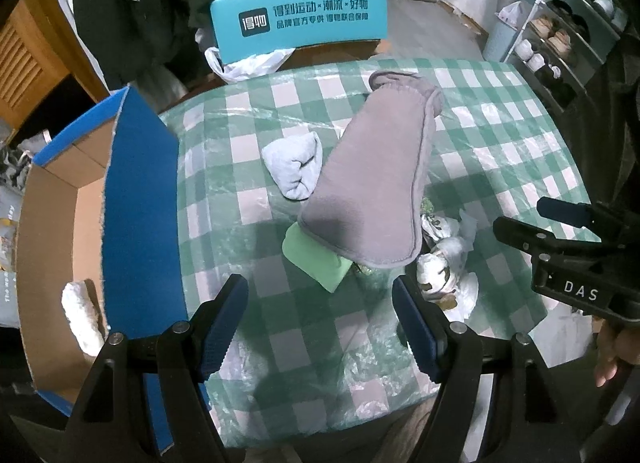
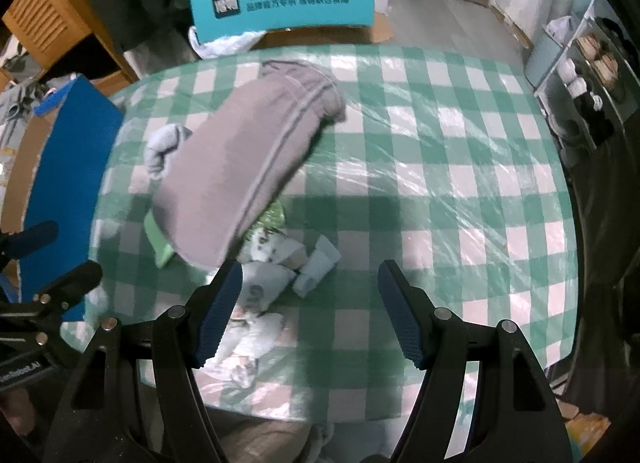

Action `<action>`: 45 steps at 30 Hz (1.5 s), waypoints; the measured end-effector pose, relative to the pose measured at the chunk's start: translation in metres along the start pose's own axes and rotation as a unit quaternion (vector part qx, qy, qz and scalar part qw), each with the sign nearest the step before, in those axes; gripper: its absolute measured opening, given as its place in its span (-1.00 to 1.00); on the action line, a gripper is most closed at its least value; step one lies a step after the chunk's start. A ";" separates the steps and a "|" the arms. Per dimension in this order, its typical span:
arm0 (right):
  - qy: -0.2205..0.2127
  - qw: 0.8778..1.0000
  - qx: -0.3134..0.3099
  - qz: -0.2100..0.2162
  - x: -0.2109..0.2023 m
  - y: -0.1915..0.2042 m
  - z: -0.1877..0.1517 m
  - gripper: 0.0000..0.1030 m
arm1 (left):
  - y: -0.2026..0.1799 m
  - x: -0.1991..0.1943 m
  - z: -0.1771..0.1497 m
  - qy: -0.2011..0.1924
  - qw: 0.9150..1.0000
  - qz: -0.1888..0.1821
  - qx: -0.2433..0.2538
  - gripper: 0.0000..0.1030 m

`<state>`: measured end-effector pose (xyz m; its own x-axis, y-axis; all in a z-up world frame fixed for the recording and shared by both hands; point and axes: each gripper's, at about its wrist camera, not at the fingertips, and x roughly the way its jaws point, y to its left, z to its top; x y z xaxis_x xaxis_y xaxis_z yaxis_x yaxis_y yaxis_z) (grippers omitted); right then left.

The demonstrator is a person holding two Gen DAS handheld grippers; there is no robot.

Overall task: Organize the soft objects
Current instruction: 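Withdraw both tools from the box back over the table, then grasp the white crumpled sock with the left tool while the right tool reaches a small white sock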

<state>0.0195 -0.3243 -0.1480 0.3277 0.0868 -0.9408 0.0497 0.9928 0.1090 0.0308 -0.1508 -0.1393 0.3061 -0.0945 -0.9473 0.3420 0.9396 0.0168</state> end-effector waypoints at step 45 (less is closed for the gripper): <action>0.077 0.997 -0.001 0.027 0.075 -0.021 -0.016 -0.68 | -0.038 0.053 0.001 0.051 0.998 -0.025 0.016 0.53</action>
<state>0.0281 -0.3372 -0.2254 0.1821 0.1518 -0.9715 0.0342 0.9864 0.1605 0.0349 -0.1920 -0.1899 0.1958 -0.1060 -0.9749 0.3835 0.9232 -0.0233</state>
